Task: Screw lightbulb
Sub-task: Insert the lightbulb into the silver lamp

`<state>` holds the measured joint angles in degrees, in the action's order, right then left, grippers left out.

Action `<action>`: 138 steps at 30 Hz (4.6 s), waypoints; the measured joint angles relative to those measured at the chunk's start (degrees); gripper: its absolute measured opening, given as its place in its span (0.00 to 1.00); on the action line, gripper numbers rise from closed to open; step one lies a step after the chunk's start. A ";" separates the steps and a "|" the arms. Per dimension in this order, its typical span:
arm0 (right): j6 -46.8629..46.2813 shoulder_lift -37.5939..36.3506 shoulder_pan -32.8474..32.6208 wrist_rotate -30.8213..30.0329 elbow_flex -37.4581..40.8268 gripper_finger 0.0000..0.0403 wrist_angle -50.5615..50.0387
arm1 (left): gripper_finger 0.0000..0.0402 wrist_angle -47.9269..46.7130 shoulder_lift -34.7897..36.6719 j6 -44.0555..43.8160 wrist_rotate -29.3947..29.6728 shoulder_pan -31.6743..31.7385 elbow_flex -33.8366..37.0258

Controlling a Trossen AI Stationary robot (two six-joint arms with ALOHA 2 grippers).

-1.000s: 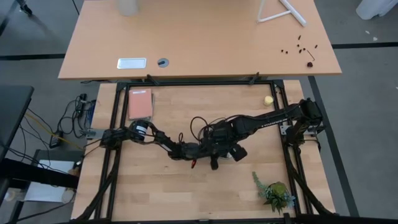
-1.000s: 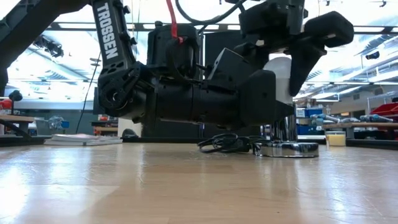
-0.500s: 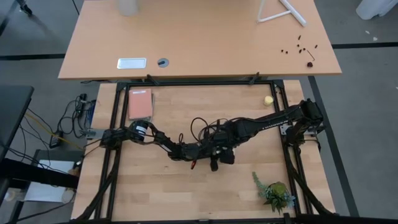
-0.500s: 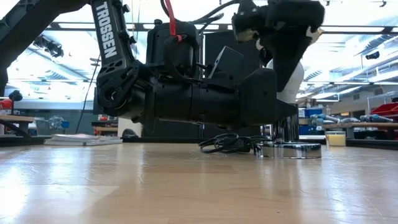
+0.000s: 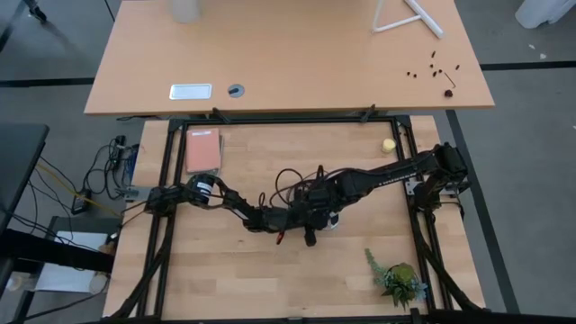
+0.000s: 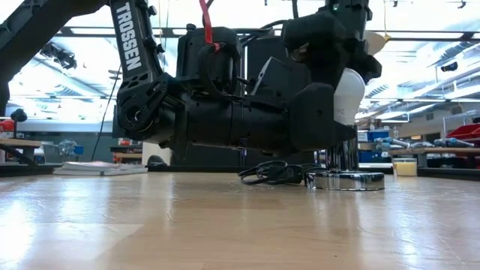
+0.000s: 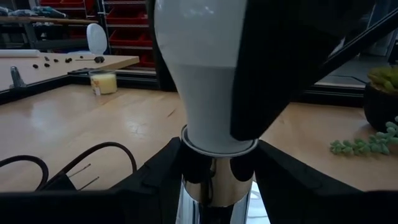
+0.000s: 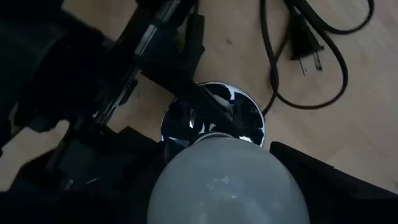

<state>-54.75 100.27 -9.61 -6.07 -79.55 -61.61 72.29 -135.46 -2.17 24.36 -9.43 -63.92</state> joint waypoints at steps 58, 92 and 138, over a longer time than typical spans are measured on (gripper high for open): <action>101.11 -0.07 0.77 3.41 0.00 0.72 1.45 | 0.48 0.02 -0.07 2.26 -2.56 0.09 0.07; 6.03 -0.07 -0.34 2.34 0.04 0.69 0.97 | 0.48 -0.61 -0.07 1.73 -3.19 -0.06 0.02; 106.37 -0.07 1.16 2.69 -0.02 0.92 1.50 | 0.48 -0.61 -0.07 1.40 -2.36 0.15 0.07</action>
<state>51.62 100.20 -8.45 -3.38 -79.57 -60.12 71.68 -135.52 -0.78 22.00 -9.28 -63.86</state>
